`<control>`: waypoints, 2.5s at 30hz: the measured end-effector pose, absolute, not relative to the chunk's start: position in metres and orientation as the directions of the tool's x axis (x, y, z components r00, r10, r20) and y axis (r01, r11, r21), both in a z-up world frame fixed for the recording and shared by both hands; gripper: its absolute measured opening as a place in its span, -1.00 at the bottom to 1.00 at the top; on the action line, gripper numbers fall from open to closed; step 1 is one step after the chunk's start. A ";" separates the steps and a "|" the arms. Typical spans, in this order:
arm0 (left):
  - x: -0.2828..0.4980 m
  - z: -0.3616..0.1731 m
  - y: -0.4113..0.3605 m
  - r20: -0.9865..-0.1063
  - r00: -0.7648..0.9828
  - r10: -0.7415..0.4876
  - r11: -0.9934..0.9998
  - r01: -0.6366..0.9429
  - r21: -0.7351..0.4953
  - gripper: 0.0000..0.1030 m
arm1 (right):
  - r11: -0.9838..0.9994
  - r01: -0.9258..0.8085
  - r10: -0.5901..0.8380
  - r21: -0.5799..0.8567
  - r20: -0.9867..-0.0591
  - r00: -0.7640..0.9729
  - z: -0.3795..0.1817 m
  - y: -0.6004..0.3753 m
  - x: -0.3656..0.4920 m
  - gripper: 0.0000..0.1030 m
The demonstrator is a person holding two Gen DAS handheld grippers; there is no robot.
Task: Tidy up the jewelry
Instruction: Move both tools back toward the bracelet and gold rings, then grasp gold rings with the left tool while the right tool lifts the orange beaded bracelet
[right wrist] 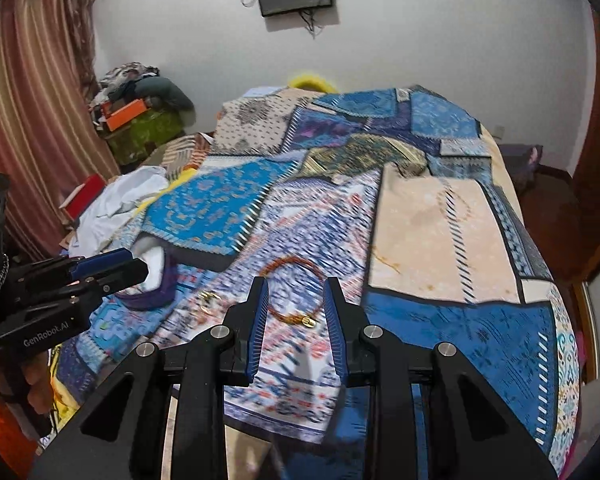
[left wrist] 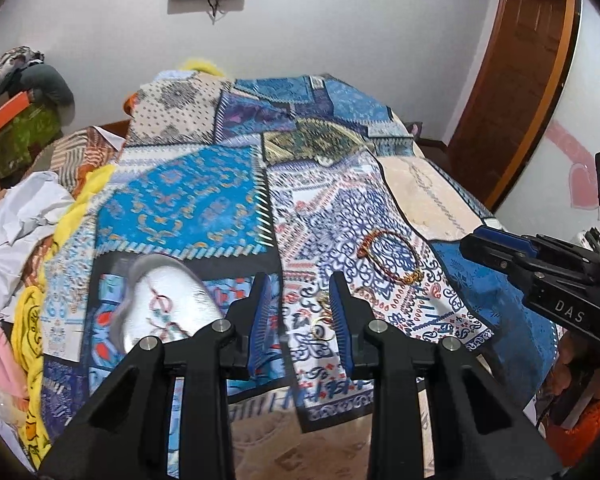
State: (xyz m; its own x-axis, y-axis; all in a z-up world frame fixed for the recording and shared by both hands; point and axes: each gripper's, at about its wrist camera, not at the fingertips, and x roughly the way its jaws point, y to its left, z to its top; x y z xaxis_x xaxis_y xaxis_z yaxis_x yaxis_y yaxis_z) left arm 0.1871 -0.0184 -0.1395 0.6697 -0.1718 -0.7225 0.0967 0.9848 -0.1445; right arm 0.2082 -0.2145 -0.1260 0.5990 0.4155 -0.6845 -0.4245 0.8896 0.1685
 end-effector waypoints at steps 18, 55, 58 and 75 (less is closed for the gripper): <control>0.215 -0.189 -0.049 -0.792 0.574 -0.211 0.976 0.170 -0.136 -0.43 | 0.884 -0.435 0.400 0.173 -0.761 0.511 -0.163 -0.216 0.228 -0.50; 0.215 -0.191 -0.047 -0.760 0.599 -0.253 0.965 0.211 -0.155 -0.53 | 0.860 -0.489 0.401 0.147 -0.787 0.468 -0.176 -0.184 0.255 -0.52; 0.214 -0.190 -0.049 -0.757 0.600 -0.259 0.964 0.216 -0.158 -0.53 | 0.854 -0.497 0.410 0.151 -0.785 0.465 -0.177 -0.184 0.253 -0.71; 0.199 -0.152 -0.048 -0.708 0.659 -0.254 0.966 0.214 -0.147 -0.53 | 0.860 -0.488 0.436 0.152 -0.715 0.546 -0.138 -0.190 0.233 -0.80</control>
State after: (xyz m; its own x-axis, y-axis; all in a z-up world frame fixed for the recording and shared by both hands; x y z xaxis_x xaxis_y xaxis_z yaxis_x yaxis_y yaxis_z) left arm 0.1994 -0.0482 -0.1520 0.6594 -0.2536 -0.7077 0.2138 0.9658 -0.1468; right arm 0.2334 -0.1902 -0.1383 0.5461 0.4364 -0.7151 -0.4879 0.8595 0.1519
